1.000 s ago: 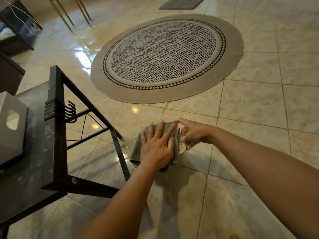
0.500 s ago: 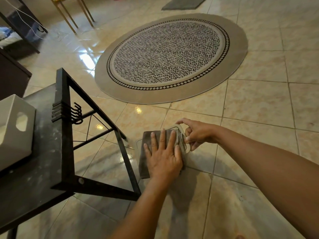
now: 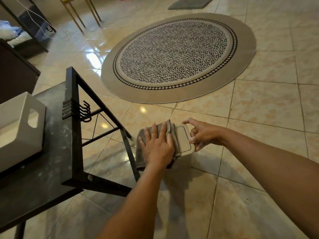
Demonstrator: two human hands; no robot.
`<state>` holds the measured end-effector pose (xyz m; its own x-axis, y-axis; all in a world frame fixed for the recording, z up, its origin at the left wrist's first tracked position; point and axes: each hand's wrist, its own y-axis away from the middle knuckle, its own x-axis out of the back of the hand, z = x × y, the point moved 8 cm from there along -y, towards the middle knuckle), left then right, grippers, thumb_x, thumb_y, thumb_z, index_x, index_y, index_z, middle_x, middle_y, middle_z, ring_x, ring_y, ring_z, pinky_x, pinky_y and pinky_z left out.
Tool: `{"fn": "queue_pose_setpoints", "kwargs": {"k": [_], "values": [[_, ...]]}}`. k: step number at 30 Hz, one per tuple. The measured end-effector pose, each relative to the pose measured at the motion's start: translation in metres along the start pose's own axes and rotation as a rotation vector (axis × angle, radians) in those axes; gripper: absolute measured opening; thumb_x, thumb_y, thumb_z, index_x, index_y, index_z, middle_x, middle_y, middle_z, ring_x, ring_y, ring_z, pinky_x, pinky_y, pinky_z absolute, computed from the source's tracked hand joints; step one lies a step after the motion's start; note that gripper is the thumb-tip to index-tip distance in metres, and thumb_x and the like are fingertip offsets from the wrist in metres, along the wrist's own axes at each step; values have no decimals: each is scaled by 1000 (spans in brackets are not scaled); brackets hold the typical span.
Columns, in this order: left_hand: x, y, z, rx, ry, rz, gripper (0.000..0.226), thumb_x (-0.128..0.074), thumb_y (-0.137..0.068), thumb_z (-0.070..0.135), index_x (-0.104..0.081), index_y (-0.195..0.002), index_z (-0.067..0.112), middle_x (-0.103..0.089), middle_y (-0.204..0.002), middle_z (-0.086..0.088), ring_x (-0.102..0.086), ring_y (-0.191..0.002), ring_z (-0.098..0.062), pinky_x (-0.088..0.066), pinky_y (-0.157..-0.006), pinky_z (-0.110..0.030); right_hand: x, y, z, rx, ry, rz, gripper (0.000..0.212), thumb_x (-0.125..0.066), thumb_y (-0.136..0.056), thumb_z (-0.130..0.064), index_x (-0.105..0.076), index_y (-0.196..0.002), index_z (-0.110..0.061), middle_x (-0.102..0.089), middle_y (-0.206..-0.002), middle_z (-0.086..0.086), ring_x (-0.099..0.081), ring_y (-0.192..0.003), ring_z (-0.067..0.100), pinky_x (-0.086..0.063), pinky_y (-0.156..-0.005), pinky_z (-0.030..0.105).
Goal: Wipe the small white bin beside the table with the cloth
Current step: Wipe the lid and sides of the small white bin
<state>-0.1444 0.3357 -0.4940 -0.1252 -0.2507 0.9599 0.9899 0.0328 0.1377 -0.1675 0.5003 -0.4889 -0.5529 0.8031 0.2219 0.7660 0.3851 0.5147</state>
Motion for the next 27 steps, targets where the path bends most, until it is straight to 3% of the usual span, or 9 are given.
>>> {"fn": "queue_pose_setpoints", "kwargs": {"k": [3, 7, 13, 16, 19, 24, 27], "values": [[0, 18, -14, 124, 60, 17, 59, -14, -101, 52, 8, -155, 43, 17, -165, 4, 27, -148, -23, 20, -117, -52, 1, -1, -1, 0, 9, -4, 75, -57, -91, 12, -32, -149, -28, -53, -80, 11, -62, -66, 19, -61, -67, 38], [-10, 32, 21, -55, -25, -3, 60, -8, -98, 53, 15, -153, 44, 28, -161, 6, 32, -146, -23, 16, -118, -55, 1, -2, -3, 2, -4, -17, 76, -57, -91, 13, -31, -150, -28, -52, -78, 10, -61, -65, 19, -61, -69, 40], [-7, 11, 15, -81, -41, -24, 60, -12, -101, 55, 16, -153, 44, 23, -163, 6, 31, -146, -21, 16, -118, -54, 2, -3, 0, -12, -28, 7, 68, -55, -94, 7, -34, -149, -29, -56, -82, 12, -61, -69, 20, -62, -71, 37], [-7, 19, 15, -156, -59, -36, 63, -12, -98, 63, 16, -152, 47, 28, -162, 7, 35, -144, -20, 21, -117, -51, 7, -5, 0, 0, -39, 18, 57, -54, -96, 6, -42, -143, -24, -55, -80, 11, -60, -66, 19, -60, -68, 35], [-14, 27, 24, -208, -86, -49, 70, -11, -93, 73, 18, -151, 47, 32, -160, 7, 37, -144, -21, 22, -115, -52, 7, -9, 1, -9, -30, 20, 60, -48, -93, 12, -43, -138, -27, -54, -77, 10, -59, -62, 17, -59, -66, 36], [-17, 22, 44, -130, -76, -57, 71, -12, -94, 72, 19, -152, 45, 32, -160, 7, 36, -143, -24, 21, -116, -54, 5, -9, 0, -17, -3, 41, 67, -43, -86, 17, -44, -137, -27, -59, -87, 13, -63, -67, 22, -60, -64, 37], [-21, 36, 48, -103, -41, -66, 71, -15, -96, 70, 20, -152, 43, 35, -159, 6, 39, -142, -23, 22, -115, -54, 4, -8, -1, -14, -5, 50, 64, -46, -88, 15, -44, -136, -26, -57, -79, 9, -62, -64, 19, -60, -62, 36]]}}
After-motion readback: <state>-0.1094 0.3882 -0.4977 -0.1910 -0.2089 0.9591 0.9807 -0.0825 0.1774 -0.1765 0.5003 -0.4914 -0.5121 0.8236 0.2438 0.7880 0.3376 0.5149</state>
